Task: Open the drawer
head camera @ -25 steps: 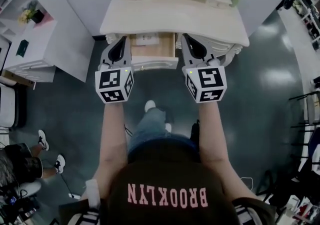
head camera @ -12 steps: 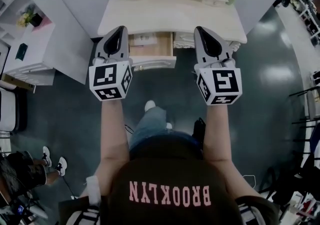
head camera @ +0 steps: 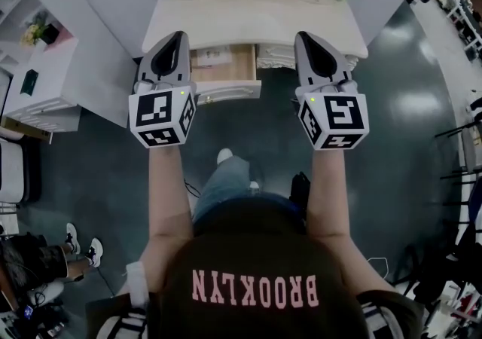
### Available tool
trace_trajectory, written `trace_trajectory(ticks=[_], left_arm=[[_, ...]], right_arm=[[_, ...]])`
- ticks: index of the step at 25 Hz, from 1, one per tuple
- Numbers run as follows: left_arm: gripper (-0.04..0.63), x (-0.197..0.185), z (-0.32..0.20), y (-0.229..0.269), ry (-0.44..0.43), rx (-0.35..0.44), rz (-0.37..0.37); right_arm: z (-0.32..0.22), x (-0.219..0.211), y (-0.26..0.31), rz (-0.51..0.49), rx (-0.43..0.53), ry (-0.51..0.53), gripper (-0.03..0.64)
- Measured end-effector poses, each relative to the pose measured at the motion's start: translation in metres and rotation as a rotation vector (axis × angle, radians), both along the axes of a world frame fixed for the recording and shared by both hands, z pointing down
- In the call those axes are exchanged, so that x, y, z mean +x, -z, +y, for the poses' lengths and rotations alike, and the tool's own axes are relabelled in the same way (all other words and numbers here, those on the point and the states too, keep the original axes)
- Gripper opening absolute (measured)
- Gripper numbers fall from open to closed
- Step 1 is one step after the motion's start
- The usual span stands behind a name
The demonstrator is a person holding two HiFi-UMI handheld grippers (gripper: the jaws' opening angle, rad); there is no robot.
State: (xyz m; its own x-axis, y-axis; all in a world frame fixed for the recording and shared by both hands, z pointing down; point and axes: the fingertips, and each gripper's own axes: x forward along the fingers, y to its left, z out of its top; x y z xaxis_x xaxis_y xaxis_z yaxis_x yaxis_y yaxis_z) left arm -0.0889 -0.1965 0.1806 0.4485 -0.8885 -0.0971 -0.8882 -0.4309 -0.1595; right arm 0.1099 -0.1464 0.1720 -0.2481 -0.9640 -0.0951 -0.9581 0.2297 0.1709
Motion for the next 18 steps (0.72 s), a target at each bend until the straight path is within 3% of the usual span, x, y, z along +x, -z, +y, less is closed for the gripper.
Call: trace_trajectory(ticks=[18], left_arm=[[0.005,0.010,0.000,-0.033,0.001,-0.074,-0.005]], right_arm=[[0.002,0.002,-0.032,-0.010,-0.059,0.015,-0.005]])
